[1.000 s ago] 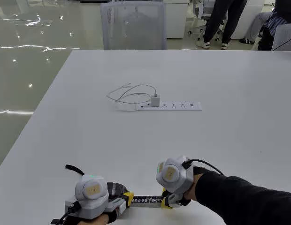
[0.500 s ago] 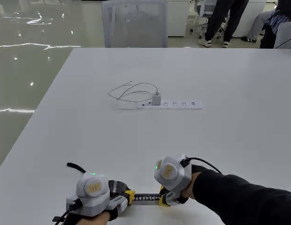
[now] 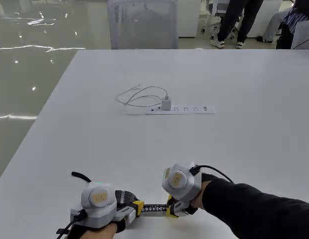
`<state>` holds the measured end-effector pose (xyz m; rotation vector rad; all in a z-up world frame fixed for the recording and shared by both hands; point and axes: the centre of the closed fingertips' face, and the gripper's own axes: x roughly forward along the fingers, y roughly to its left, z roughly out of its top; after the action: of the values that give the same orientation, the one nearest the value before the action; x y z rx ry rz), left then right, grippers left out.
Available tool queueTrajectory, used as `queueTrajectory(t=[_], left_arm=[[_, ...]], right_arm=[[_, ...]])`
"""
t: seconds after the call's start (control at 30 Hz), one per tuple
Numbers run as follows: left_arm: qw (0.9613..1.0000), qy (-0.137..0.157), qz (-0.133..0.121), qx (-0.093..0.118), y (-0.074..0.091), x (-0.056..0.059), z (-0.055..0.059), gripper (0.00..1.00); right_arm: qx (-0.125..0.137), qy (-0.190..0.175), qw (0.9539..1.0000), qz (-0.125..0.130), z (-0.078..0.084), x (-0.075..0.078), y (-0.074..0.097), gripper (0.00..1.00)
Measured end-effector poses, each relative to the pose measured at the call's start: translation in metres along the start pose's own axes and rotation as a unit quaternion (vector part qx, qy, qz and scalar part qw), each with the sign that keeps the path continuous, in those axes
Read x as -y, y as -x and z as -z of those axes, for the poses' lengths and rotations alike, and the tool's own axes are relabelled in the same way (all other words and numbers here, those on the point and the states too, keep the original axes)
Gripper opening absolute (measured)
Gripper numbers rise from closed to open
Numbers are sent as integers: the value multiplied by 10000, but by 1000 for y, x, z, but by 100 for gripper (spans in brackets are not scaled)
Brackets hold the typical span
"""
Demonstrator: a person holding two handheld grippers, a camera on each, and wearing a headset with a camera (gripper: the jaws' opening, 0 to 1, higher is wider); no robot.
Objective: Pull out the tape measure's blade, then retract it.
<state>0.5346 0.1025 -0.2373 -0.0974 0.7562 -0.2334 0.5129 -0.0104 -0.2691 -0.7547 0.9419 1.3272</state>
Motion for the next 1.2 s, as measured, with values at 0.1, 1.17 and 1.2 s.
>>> queueTrajectory(t=[0.1, 1.17, 1.2], left_arm=[[10000, -1, -4, -9, 0, 0, 0, 59], [10000, 39, 39, -18, 1, 0, -1, 59], [10000, 41, 42, -19, 1, 0, -1, 59]], right_arm=[[-3, 30, 10000, 6, -2, 0, -1, 9], [89, 179, 9998, 38, -17, -2, -9, 9], [94, 174, 9998, 37, -17, -2, -9, 9]])
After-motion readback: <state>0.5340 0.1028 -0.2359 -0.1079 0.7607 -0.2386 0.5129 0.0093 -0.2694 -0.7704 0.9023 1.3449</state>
